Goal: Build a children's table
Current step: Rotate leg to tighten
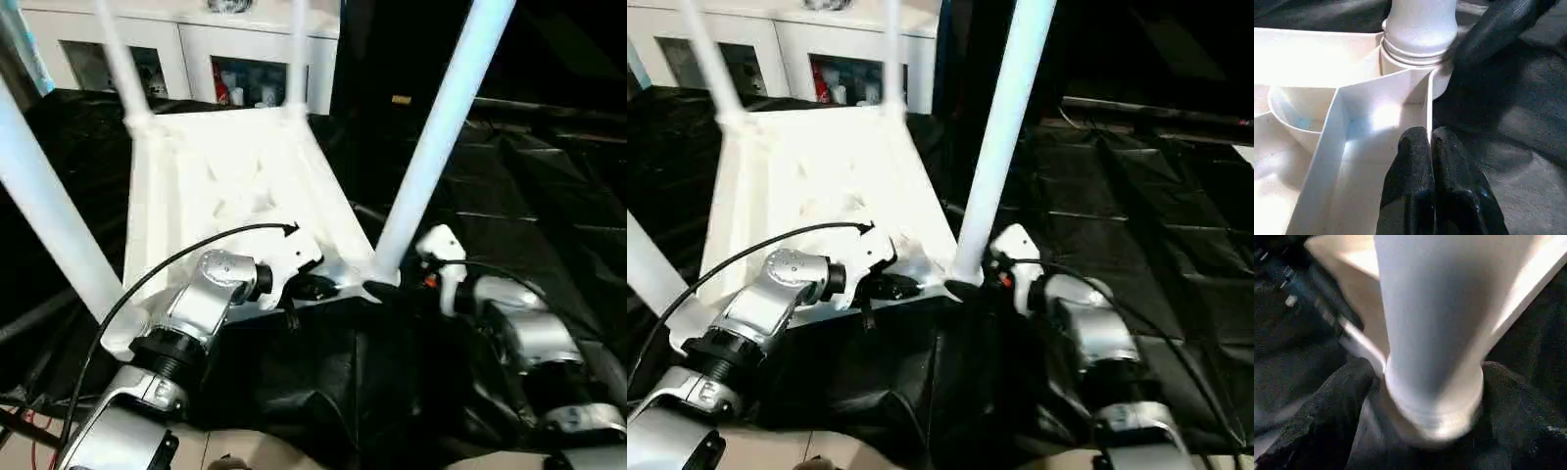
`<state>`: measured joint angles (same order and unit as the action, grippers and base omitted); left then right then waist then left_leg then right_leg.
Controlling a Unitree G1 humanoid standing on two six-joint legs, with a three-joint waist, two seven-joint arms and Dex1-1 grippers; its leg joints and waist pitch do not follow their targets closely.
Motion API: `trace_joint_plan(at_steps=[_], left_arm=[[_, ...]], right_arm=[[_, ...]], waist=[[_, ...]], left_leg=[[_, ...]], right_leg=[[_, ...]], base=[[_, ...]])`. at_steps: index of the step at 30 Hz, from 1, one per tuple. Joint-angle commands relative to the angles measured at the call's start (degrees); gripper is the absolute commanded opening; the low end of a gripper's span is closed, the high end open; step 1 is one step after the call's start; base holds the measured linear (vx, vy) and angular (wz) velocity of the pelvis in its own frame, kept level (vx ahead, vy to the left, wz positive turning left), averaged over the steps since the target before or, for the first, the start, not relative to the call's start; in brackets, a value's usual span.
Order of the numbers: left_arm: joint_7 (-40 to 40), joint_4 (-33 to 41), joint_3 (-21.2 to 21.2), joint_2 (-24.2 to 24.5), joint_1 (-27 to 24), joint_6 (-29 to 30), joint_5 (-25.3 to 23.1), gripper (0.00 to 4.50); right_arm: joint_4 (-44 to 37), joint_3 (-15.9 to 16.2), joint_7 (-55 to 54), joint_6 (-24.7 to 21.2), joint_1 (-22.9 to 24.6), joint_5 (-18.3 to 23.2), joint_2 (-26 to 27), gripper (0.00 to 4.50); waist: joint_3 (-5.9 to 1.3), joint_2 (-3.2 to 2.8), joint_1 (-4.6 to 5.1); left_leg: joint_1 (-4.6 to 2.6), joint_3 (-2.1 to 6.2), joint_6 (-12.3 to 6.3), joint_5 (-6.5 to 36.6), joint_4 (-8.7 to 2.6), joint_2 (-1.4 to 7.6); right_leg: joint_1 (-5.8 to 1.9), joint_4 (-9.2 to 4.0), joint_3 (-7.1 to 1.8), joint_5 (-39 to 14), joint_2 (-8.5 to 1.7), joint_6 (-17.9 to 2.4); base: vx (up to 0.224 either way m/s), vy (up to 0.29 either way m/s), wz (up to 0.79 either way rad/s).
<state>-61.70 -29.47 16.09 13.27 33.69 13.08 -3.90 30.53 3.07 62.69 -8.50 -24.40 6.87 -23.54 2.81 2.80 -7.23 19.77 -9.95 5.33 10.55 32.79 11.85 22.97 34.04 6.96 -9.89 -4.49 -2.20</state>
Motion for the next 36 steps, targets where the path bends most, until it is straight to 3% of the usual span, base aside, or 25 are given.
trace_joint_plan(at_steps=[1, 7, 15, 22, 28, 36], left_arm=[[-1.3, 2.09, 0.04, -0.19, -0.02, -1.31, 2.3, 0.0], [-3.73, 3.72, 1.07, 1.14, -1.18, -1.63, 2.69, 0.0], [-8.02, 6.6, 2.75, 3.54, -2.98, -2.96, 3.28, 0.0], [-10.0, 8.09, 3.28, 4.84, -3.63, -3.27, 3.8, 0.0], [-9.87, 8.59, 3.36, 5.06, -3.62, -2.95, 4.02, 0.0], [-9.75, 8.45, 3.2, 5.59, -3.55, -2.76, 4.12, 0.0]], right_arm=[[-1.16, 0.09, 1.65, -0.01, 0.39, 0.8, -1.18, 3.79], [-3.38, -0.77, 3.52, -0.4, 1.23, 1.67, -3.3, 3.79], [-5.85, -0.76, 5.78, -1.11, 2.46, 3.31, -4.83, 3.79], [-8.38, 2.08, 6.82, -2.32, 3.22, 3.95, -3.62, 3.79], [-5.09, 3.74, 4.36, -2.02, 0.26, 1.56, -1.45, 3.79], [-3.25, 4.87, 4.08, -1.9, -1.2, 1.65, -0.43, 3.04]], waist=[[-3.61, 0.46, 0.2], [-3.81, 0.65, 0.48], [-3.73, 0.53, 0.32], [-3.7, 0.4, 0.17], [-3.73, 0.33, 0.23], [-3.78, 0.3, 0.18]], left_leg=[[0.22, 0.15, -5.18, 7.82, -3.07, 1.7], [0.51, 0.13, -5.97, 5.84, -2.79, 1.64], [0.39, 0.08, -6.04, 6.45, -2.79, 1.72], [0.27, 0.13, -5.3, 7.19, -2.88, 1.8], [0.25, 0.17, -4.35, 7.21, -2.91, 1.78], [0.34, 0.16, -4.55, 6.72, -2.85, 1.77]], right_leg=[[-3.54, -4.34, -3.55, -16.09, -4.4, -7.2], [-3.66, -3.91, -3.48, -13.19, -4.29, -7.95], [-3.52, -3.94, -3.44, -13.8, -4.27, -8.21], [-3.38, -4.09, -3.44, -15.25, -4.32, -7.57], [-3.39, -3.95, -3.49, -14.94, -4.36, -7.96], [-3.47, -3.78, -3.52, -13.99, -4.39, -7.99]], base=[[0.0, 0.0, 0.0], [0.0, 0.0, 0.0], [0.0, 0.0, 0.0], [0.0, 0.0, 0.0], [0.0, 0.0, 0.0], [0.0, 0.0, 0.0]])
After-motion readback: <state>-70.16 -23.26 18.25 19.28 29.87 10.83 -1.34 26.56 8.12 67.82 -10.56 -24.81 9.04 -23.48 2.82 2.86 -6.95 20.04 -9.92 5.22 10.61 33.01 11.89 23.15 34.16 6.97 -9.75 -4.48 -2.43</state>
